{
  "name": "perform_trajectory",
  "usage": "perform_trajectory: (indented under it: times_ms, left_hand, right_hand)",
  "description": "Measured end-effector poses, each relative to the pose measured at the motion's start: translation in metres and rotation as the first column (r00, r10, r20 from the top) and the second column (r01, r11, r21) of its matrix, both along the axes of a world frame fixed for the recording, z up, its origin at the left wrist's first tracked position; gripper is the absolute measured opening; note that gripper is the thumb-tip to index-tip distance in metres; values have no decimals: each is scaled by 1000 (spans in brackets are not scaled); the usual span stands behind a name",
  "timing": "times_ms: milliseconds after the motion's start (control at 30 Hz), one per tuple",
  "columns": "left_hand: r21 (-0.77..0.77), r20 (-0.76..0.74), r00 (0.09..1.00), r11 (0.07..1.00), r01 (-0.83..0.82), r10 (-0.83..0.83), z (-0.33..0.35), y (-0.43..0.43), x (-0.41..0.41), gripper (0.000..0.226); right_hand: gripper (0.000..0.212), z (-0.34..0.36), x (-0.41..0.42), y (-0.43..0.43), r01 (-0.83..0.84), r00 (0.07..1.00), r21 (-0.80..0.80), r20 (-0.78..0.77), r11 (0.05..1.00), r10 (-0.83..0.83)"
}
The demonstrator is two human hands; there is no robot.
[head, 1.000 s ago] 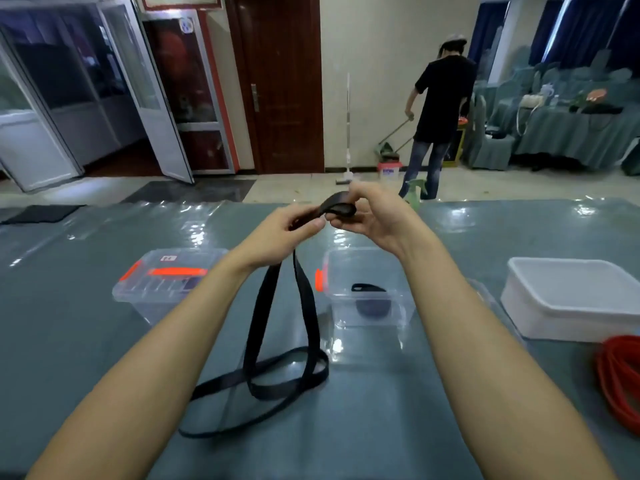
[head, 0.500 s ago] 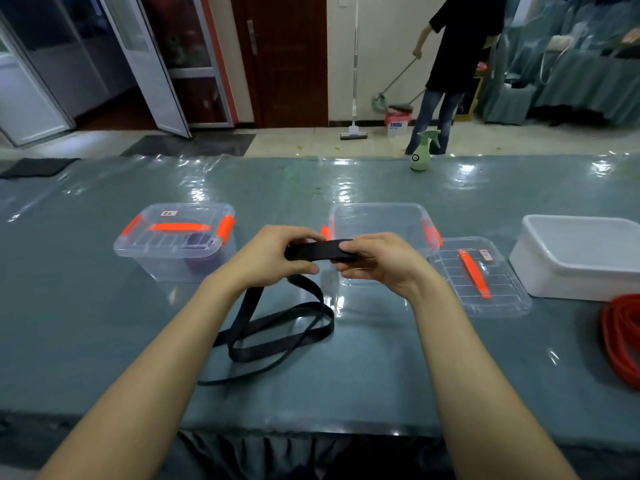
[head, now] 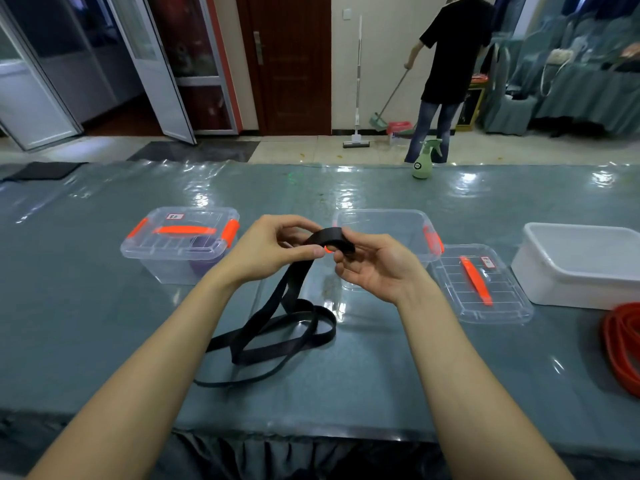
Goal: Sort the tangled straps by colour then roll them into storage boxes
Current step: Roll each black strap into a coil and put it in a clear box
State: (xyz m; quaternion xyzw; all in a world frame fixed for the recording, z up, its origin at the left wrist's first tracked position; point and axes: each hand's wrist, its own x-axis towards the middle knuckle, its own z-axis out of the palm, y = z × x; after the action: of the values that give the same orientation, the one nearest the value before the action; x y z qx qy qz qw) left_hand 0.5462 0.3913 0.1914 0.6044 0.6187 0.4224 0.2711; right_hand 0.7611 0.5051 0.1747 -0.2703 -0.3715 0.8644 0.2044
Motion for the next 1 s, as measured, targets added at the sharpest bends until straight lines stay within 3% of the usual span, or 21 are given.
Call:
perform_trajectory:
  times_ms: [100,200,333,400,467,533,600,633,700,800,933,1000]
  left_hand:
    - [8,-5,1000,999,-31,31,2,-2,0,36]
    - [-2,-139,990,999,-42,41,7,-5,-3,30]
    - [-44,-210,977,998,-33,23,20,-7,-4,34]
    - [-49,-328,944,998,-43,25,24,-5,-5,32]
    - [-63,-527,850,997,-44,4,29,-2,-5,25]
    - [-104,-682,731,993,-54,-32,38,4,-4,22]
    - [-146,-757,650,987,-73,-64,51,11,-1,23]
    - [-155,-781,619,985,-72,-78,57,15,2,24]
    - [-161,-809,577,986,-35,-111,70,21,8,24]
    - [-136,-816,565,991,16,-121,86,23,10,23]
    - [-110,-714,690,992,60,-120,99,19,3,19]
    - [-95,-661,740,992,83,-125,100,17,-1,18]
  right_hand:
    - [34,1,-4,-4,14,1000,41,12,999,-15]
    - [39,-2,-2,-5,-12,999,100,49,995,7]
    - [36,-3,-1,-8,-31,999,153,40,988,25]
    - [33,-1,0,-11,-65,994,276,106,959,37]
    - [31,5,3,-12,-146,949,561,311,815,-44]
    - [40,17,6,-10,-312,828,814,486,491,-280]
    - [54,32,3,-8,-460,767,863,505,209,-396]
    - [57,40,-1,-8,-512,759,845,528,152,-381]
    - [53,51,-11,-6,-576,741,806,586,140,-329]
    - [38,51,-15,-1,-545,776,818,575,183,-260]
    - [48,41,-10,0,-282,911,906,357,316,-208]
    - [33,41,-10,0,-184,947,916,263,357,-186]
